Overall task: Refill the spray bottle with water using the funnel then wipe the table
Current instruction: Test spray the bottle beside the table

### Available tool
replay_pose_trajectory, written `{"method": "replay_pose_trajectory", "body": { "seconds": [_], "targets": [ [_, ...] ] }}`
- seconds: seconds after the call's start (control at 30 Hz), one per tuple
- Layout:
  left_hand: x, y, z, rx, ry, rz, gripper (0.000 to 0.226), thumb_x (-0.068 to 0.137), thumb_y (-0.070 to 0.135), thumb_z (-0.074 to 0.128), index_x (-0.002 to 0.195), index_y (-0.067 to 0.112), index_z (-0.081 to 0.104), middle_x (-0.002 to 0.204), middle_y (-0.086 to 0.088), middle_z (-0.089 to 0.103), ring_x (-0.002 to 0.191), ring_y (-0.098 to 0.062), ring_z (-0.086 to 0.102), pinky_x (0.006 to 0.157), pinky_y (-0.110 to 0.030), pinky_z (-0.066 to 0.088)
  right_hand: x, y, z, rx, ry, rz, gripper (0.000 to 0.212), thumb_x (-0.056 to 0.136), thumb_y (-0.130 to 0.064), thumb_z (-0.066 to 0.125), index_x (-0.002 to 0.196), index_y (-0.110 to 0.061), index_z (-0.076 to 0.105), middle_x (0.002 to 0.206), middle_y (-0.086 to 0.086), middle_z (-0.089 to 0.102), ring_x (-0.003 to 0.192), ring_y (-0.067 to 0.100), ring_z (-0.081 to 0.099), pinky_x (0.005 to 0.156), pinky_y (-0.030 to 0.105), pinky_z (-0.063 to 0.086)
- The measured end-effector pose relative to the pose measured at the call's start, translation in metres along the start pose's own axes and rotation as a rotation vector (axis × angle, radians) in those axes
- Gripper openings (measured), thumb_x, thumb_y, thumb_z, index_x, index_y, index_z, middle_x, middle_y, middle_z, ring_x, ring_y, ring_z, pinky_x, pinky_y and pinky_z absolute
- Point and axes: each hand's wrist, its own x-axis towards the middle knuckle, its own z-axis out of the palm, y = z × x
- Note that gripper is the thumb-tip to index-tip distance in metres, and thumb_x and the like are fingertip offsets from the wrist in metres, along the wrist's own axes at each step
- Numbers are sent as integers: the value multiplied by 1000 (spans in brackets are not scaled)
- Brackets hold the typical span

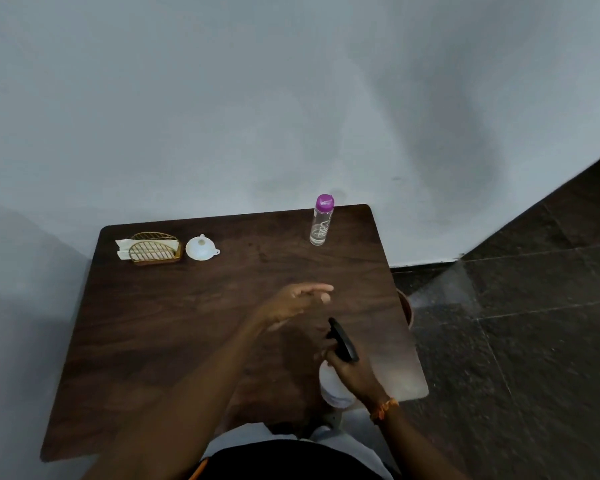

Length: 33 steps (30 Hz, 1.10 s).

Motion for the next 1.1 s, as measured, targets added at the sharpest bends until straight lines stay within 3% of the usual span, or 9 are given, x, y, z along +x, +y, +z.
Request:
{"method": "replay_pose_trajectory", "body": {
  "seconds": [0.07, 0.13, 0.2, 0.33, 0.53, 0.73, 0.9, 1.0, 1.1],
  "targets": [
    [8, -21, 11, -223, 117, -47, 40, 97, 51, 63, 122, 23, 75, 121, -1, 75, 109, -21, 70, 102, -41, 53, -17, 21, -7, -16, 49, 49, 22, 93, -4, 67, 95, -25, 75, 78, 1, 75, 75, 23, 73, 71, 44, 57],
    [25, -61, 22, -311, 238, -208, 42, 99, 56, 58, 110, 21, 77, 108, -4, 78, 89, -15, 71, 81, -33, 54, -30, 36, -14, -14, 78, 78, 13, 94, -4, 67, 92, -16, 72, 71, 12, 72, 62, 34, 69, 62, 53, 59],
    [31, -80, 39, -303, 260, -284, 39, 103, 51, 54, 104, 19, 76, 99, -4, 78, 82, -13, 71, 74, -30, 52, -36, 38, -14, -26, 123, 136, 11, 92, -1, 67, 89, -11, 69, 69, 18, 70, 54, 36, 67, 55, 51, 58],
    [31, -109, 75, -146, 64, -333, 17, 103, 24, 56, 100, 21, 73, 103, -3, 78, 88, -15, 73, 78, -30, 55, -47, 40, -3, -23, 167, 214, 14, 86, 5, 61, 86, -7, 68, 69, 20, 69, 51, 30, 65, 51, 44, 57],
    [24, -124, 92, 82, 11, -311, 22, 98, 9, 56, 102, 4, 77, 102, -11, 76, 72, -13, 67, 62, -21, 50, -54, 48, 15, -38, 278, 280, 10, 86, -8, 65, 80, -1, 63, 58, 9, 56, 49, 24, 51, 47, 43, 46],
    [17, -134, 84, 200, 63, -223, 23, 97, 11, 59, 106, 9, 80, 97, -4, 76, 99, -23, 73, 78, -25, 48, -65, 47, 20, -38, 277, 256, 4, 92, -7, 65, 89, -9, 66, 78, 27, 67, 52, 21, 57, 50, 39, 50],
    [17, -130, 92, 304, 27, -99, 24, 98, 9, 60, 112, 7, 79, 110, -5, 78, 99, -12, 68, 76, -17, 42, -62, 68, 29, -72, 389, 303, 5, 79, -12, 62, 80, -16, 63, 71, 18, 67, 59, 40, 64, 51, 53, 55],
    [19, -134, 98, 360, -3, -66, 24, 97, 11, 61, 110, 12, 81, 113, -2, 78, 100, -10, 69, 81, -19, 46, -68, 67, 28, -35, 449, 309, 15, 82, -5, 62, 88, -19, 65, 77, 15, 69, 64, 38, 66, 54, 54, 58],
    [22, -135, 99, 379, -19, -55, 23, 95, 13, 63, 109, 15, 81, 113, -1, 79, 102, -11, 71, 90, -22, 52, -80, 72, 22, -36, 544, 344, 11, 80, -5, 63, 80, -15, 64, 68, 9, 65, 58, 28, 61, 58, 52, 54]
  ]
}}
